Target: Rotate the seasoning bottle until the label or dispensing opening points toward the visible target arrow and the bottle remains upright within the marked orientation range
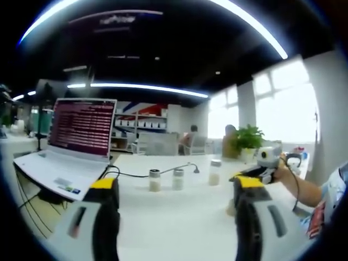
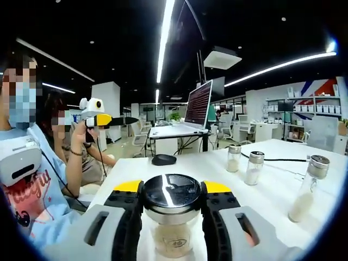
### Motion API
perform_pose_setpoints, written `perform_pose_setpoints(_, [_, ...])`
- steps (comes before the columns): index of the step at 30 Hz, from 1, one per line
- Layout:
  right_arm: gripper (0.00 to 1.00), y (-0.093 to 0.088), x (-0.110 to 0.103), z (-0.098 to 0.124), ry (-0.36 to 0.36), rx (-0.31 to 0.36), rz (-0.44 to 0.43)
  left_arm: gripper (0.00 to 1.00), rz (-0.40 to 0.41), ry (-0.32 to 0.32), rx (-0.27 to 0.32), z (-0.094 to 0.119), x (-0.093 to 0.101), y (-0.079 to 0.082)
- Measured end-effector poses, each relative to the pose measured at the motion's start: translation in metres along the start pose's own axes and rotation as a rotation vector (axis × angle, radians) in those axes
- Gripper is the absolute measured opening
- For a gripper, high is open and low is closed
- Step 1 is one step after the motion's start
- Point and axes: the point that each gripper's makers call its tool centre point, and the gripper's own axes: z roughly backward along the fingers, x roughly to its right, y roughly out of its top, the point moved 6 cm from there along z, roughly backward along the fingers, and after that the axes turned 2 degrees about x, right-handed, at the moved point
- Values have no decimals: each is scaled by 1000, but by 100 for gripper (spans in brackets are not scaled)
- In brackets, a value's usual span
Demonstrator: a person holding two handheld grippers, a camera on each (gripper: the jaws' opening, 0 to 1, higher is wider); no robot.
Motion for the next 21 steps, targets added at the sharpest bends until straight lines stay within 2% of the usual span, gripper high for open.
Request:
perform_pose_setpoints(5, [41,-1,0,0,-23,10,-2,92,-7,-12,6,1,2,2])
perform_pose_setpoints(8, [41,0,0,0,-49,10,-3,92,-12,8,11,2,1,4])
perform_pose_setpoints(14, [41,0,-2,0,-117,9,-8,92,-6,9,9,1,3,4])
perform_pose_setpoints(17, [41,0,-3,-1,-147,16,-14,92,-39,11,36,1,3,6])
perform_pose_setpoints(21, [41,0,-4,-2,-216,16,-22,92,-19,14,31,2,2,5])
